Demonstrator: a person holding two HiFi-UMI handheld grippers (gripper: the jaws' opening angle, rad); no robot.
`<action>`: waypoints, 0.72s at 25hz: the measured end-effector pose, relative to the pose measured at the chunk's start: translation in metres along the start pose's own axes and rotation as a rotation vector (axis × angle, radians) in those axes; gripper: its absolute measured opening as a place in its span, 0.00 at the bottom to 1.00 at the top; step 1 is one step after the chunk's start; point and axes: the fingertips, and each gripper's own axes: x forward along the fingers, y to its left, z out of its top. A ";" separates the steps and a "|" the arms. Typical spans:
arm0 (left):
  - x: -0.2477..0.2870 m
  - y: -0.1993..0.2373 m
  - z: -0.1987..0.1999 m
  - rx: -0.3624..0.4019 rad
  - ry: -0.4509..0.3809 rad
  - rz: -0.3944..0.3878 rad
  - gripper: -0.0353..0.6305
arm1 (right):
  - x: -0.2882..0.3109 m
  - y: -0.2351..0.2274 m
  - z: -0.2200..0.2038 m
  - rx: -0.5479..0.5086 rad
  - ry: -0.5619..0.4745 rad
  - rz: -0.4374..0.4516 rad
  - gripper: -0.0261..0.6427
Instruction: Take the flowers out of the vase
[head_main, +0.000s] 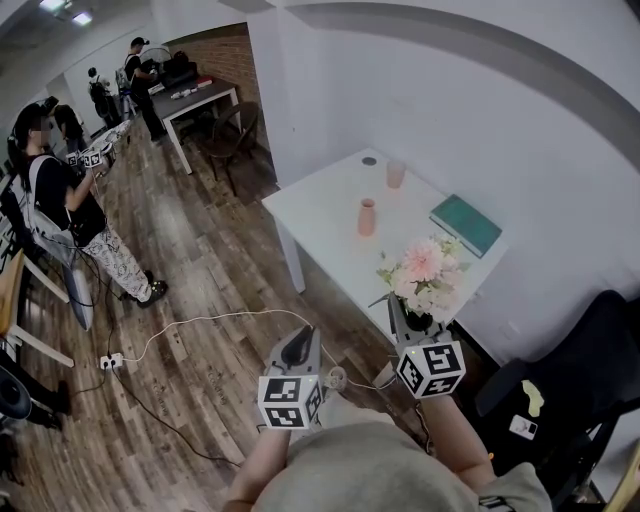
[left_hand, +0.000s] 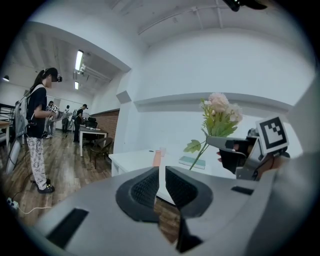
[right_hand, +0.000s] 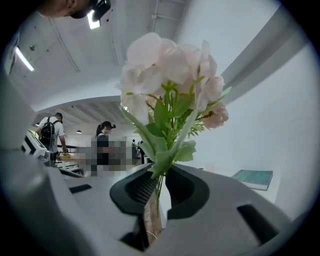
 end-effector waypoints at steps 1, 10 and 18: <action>0.000 0.000 0.000 0.001 0.001 0.000 0.11 | 0.000 0.000 0.000 -0.002 -0.001 0.000 0.12; 0.005 -0.001 -0.004 -0.005 0.002 0.008 0.11 | 0.001 -0.002 -0.004 -0.004 0.002 0.007 0.12; 0.006 0.000 -0.006 -0.010 0.004 0.013 0.11 | 0.003 -0.005 -0.005 -0.001 0.003 0.005 0.12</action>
